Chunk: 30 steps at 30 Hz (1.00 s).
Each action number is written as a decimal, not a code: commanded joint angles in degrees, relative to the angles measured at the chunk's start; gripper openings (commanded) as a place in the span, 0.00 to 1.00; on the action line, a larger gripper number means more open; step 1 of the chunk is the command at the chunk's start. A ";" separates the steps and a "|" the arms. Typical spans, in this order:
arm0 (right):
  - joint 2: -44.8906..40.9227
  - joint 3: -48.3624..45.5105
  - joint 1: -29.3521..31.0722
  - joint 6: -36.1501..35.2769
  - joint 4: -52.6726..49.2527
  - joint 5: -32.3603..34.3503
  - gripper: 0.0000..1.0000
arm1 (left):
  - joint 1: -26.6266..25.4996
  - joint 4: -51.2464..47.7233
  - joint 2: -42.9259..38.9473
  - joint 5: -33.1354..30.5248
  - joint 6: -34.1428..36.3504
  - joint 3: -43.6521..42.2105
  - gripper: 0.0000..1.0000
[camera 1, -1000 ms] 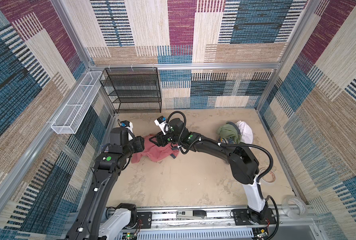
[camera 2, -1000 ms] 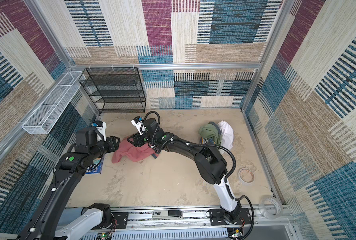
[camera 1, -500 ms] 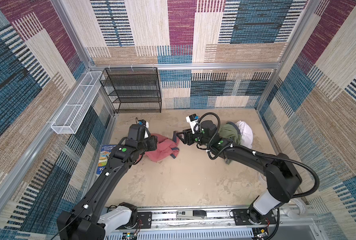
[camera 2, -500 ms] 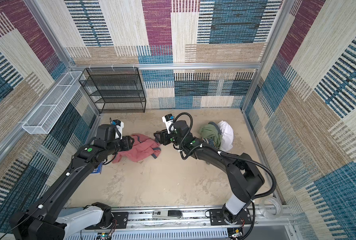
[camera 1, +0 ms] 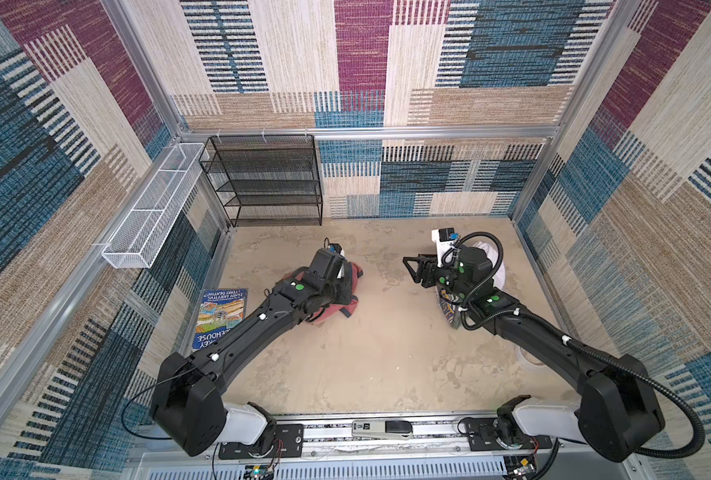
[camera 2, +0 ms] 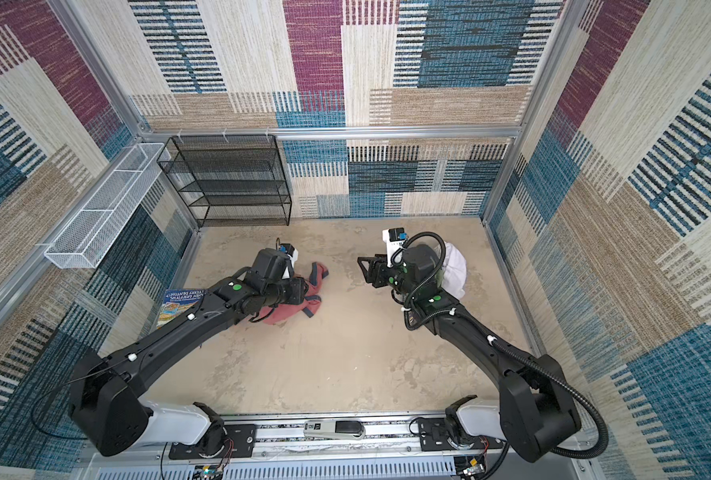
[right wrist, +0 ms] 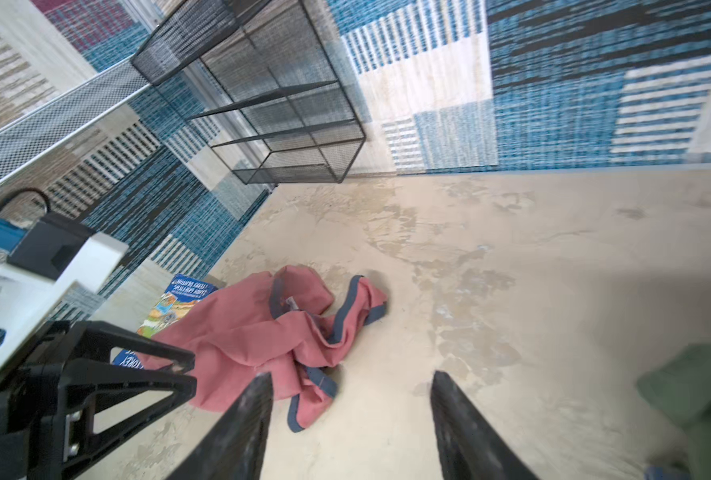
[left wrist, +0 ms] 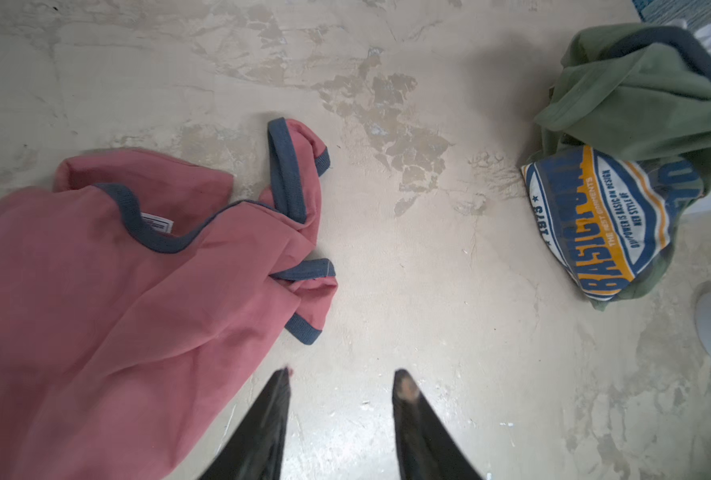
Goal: Pick out a specific cloth from the pile
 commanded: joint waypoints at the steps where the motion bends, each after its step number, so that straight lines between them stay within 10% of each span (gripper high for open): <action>1: -1.48 -1.43 -2.00 0.10 0.57 -0.82 0.63 | -1.22 2.08 3.17 -2.56 -0.92 0.85 0.44; 30: 1.93 -4.69 -8.15 1.25 3.95 -5.24 0.63 | -2.58 5.96 24.60 -4.73 -2.39 4.73 0.37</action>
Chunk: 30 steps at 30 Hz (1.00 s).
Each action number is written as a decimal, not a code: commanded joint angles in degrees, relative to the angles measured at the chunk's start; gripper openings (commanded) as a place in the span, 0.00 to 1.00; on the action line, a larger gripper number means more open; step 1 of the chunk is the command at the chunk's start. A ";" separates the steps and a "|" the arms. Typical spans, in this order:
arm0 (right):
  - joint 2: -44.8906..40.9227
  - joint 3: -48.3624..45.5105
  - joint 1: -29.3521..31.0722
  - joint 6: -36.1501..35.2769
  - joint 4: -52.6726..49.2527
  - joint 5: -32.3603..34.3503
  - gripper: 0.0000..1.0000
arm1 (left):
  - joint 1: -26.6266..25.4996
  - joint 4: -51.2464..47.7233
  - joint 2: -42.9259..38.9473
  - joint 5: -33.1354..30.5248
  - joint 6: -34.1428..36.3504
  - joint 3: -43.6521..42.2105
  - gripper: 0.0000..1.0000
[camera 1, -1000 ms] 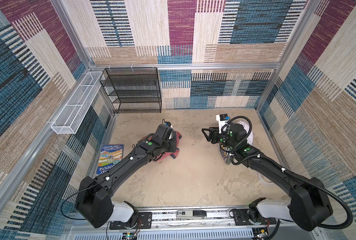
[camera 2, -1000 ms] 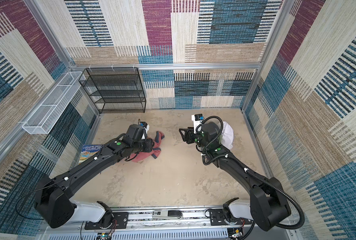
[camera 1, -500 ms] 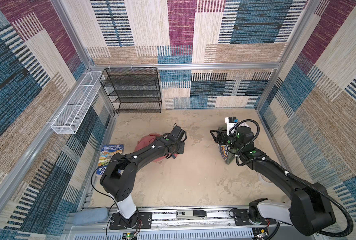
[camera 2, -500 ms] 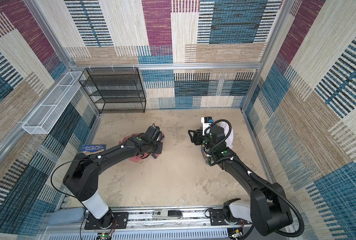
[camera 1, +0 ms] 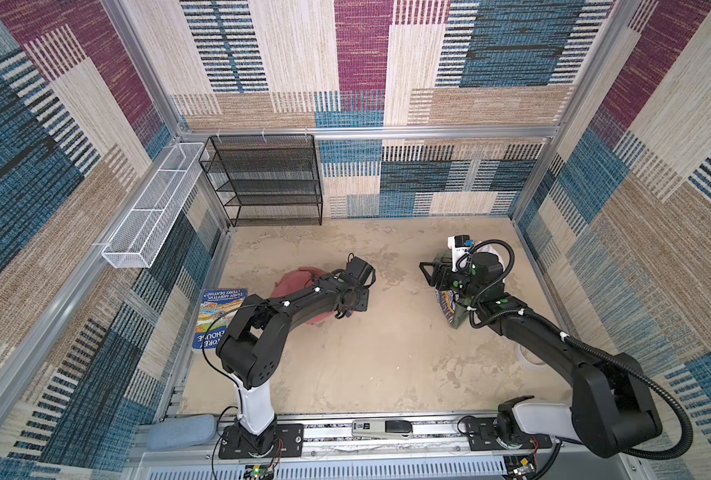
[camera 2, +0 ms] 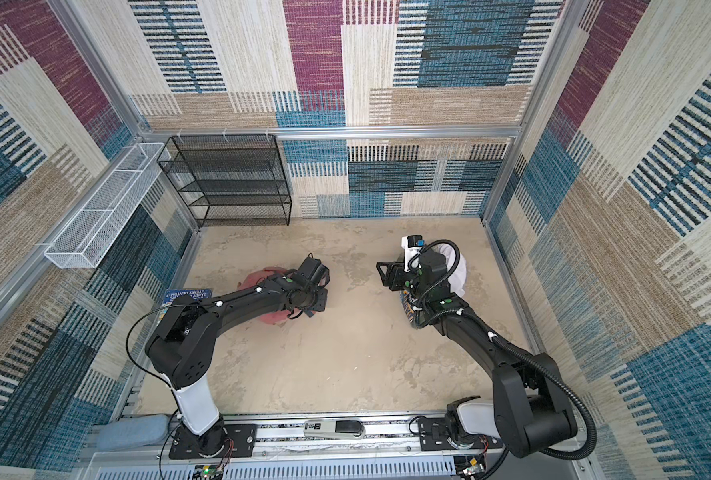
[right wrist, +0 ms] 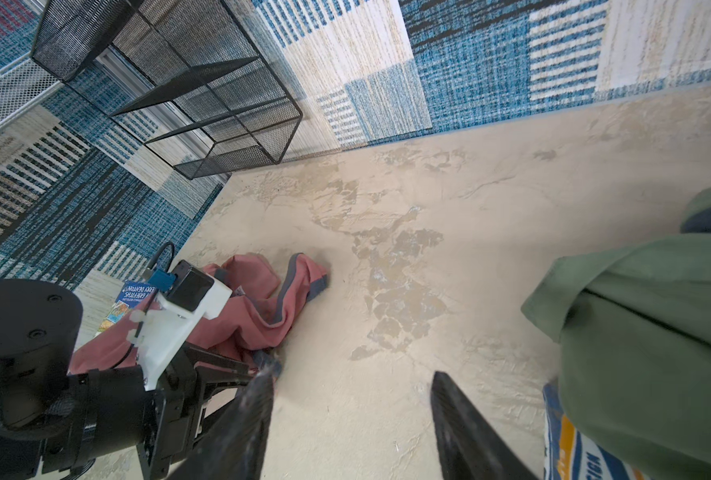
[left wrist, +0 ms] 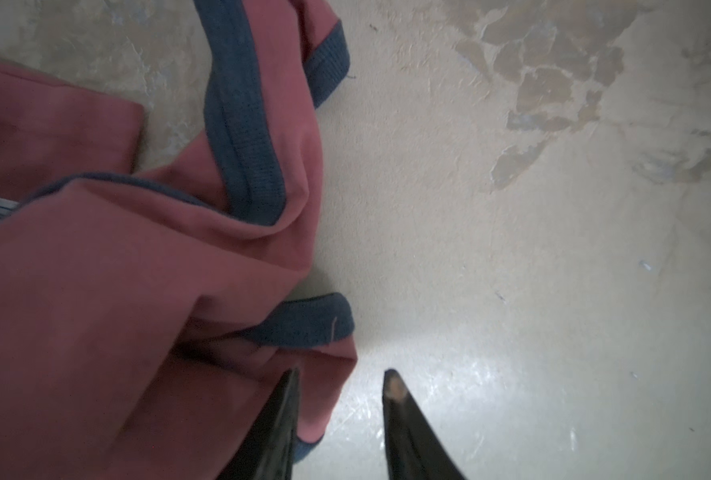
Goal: Pick out a specific cloth from the pile
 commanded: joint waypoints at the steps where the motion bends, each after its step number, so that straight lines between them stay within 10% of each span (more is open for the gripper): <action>1: 0.36 0.41 0.00 0.82 2.78 -1.21 0.63 | 0.00 1.62 0.67 -0.17 -1.32 -0.29 0.37; 13: -0.12 0.19 -0.02 0.91 2.52 -1.03 0.63 | 0.00 2.41 3.99 -2.18 -0.82 0.96 0.36; 25: -1.39 -0.43 -0.09 1.11 3.96 -0.77 0.63 | 0.05 2.16 5.39 -4.61 0.43 0.88 0.00; 30: -0.70 -0.26 -0.09 1.13 3.64 -0.81 0.63 | -0.02 2.12 4.22 -3.92 0.65 1.13 0.00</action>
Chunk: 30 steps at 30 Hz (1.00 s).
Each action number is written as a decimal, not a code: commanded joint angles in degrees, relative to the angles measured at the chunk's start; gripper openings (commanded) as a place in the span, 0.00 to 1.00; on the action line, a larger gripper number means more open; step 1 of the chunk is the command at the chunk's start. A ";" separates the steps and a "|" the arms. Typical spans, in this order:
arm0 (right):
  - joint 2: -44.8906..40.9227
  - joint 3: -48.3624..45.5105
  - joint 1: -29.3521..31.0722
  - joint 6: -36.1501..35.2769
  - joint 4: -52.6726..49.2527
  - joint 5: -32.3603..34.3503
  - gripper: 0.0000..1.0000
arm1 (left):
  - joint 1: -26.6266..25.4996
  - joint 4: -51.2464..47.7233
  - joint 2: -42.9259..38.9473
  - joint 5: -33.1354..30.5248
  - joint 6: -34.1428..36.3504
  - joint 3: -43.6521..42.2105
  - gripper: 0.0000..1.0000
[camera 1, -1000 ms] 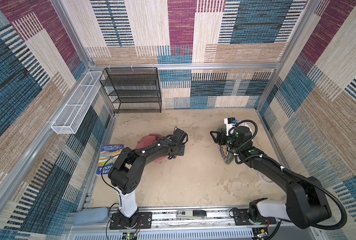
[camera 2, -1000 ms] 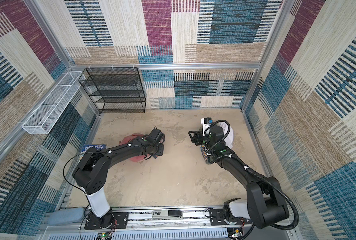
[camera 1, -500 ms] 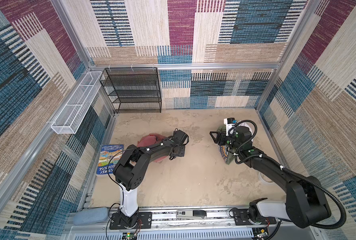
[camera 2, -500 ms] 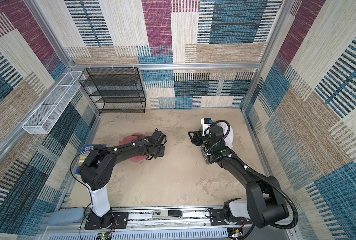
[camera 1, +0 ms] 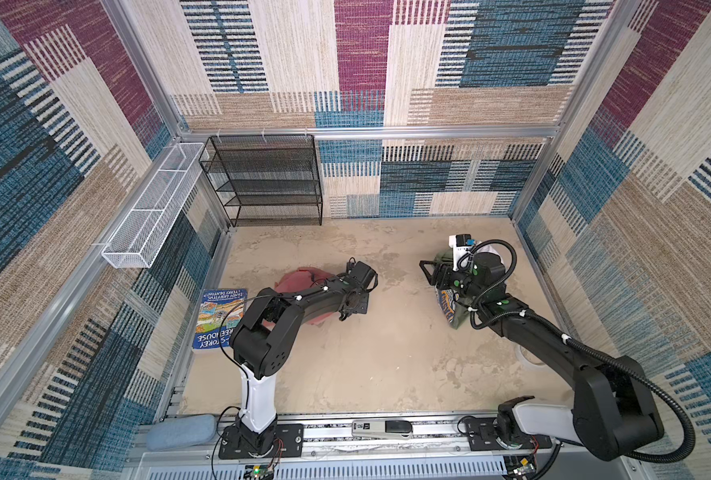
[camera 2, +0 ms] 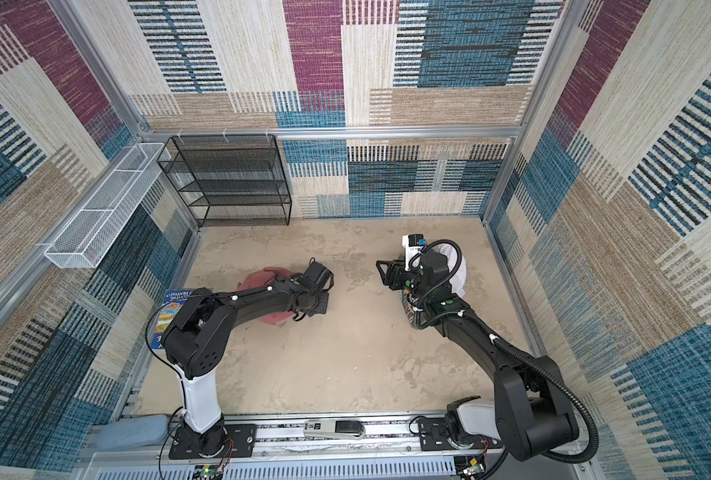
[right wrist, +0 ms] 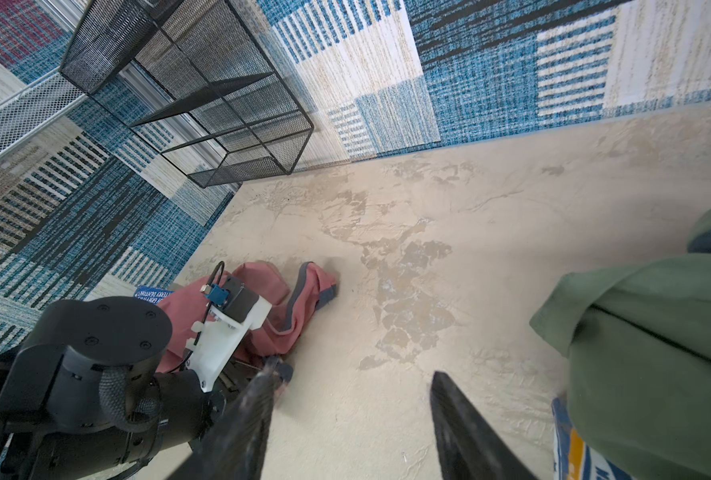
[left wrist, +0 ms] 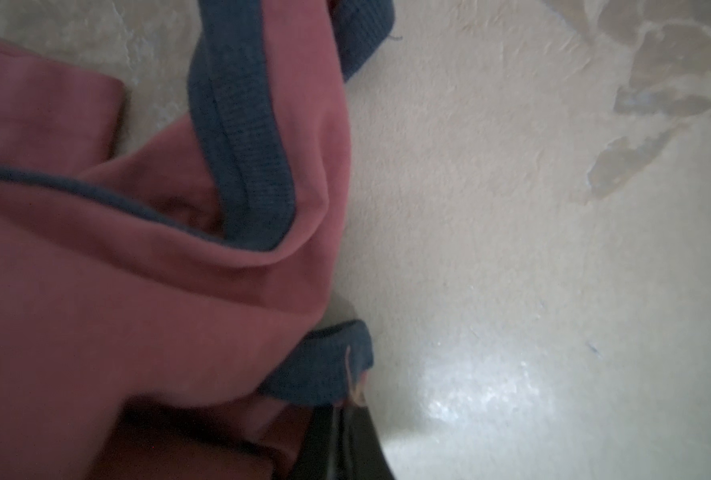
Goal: Pick out a specific cloth from the pile
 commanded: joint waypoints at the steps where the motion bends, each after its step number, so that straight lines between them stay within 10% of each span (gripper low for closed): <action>1: 0.35 0.19 0.02 0.74 1.67 -0.32 0.63 | -0.08 0.17 -1.49 0.15 0.81 0.67 0.00; 19: 0.63 1.34 0.02 1.02 1.52 -0.64 0.63 | 0.06 -2.41 -17.64 -1.39 3.26 4.54 0.00; 30: 0.29 2.10 -0.04 1.59 1.39 -1.97 0.63 | 1.52 -7.30 -32.96 -14.72 7.33 4.28 0.00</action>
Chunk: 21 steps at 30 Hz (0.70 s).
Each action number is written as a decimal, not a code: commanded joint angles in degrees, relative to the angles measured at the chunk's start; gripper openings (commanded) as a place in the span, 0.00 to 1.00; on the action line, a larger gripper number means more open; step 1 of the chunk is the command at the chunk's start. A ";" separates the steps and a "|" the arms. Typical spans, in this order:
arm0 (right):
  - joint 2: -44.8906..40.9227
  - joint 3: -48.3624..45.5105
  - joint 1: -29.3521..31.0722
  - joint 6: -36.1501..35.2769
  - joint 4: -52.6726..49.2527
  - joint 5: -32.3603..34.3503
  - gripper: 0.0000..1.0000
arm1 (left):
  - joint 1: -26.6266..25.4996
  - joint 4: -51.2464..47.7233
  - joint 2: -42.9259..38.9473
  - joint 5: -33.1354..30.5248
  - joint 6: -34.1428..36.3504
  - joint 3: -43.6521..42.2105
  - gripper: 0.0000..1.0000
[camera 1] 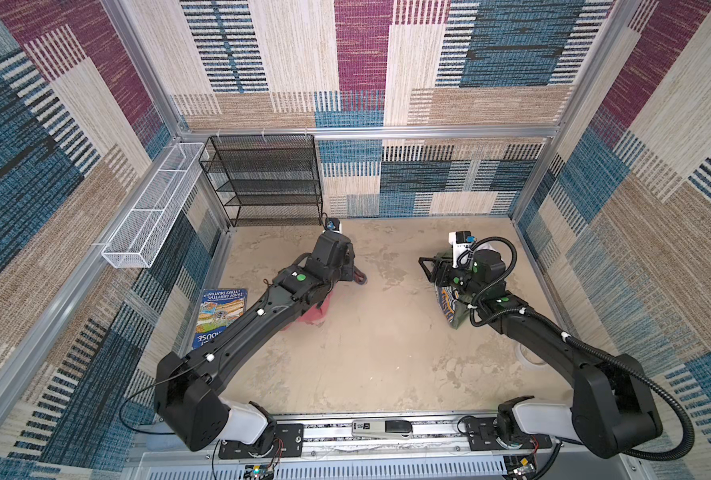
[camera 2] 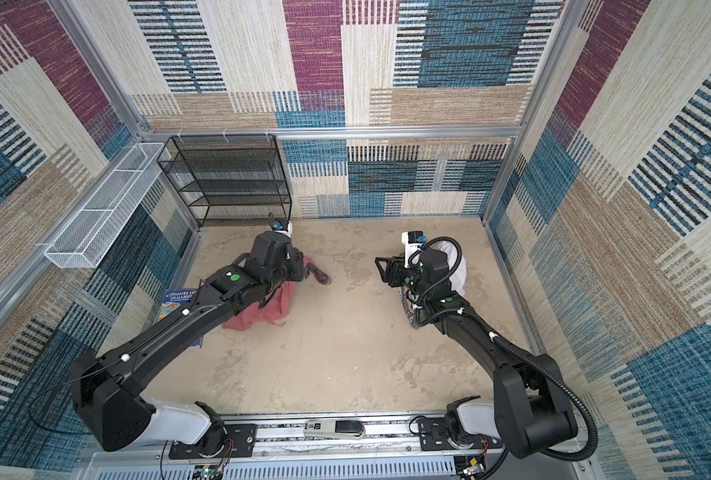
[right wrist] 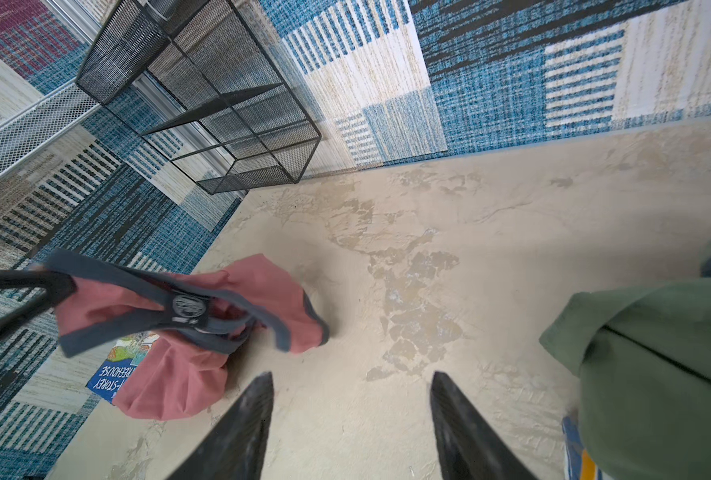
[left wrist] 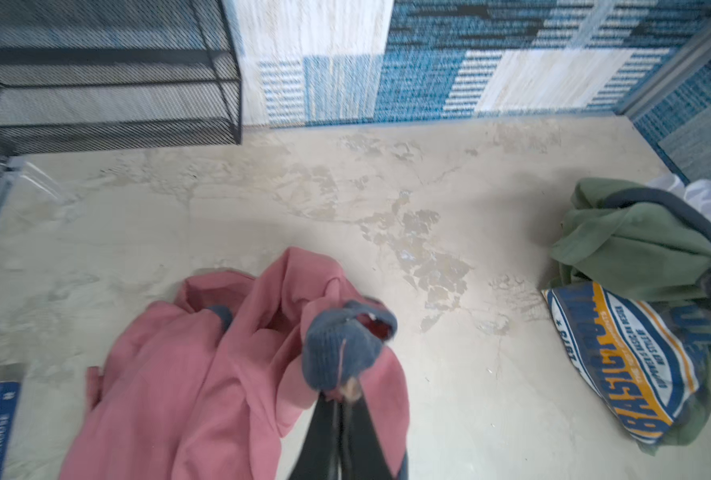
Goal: Pick out a specific cloth from the pile
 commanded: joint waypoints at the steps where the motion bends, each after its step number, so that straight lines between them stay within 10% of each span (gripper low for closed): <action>1: -0.30 0.63 0.03 1.05 1.09 -1.35 0.63 | 1.01 -3.33 -3.49 -6.85 3.30 0.33 0.00; 21: 1.61 1.47 0.01 2.07 1.49 -3.27 0.63 | 17.93 -8.88 -8.88 -6.51 0.20 -4.49 0.00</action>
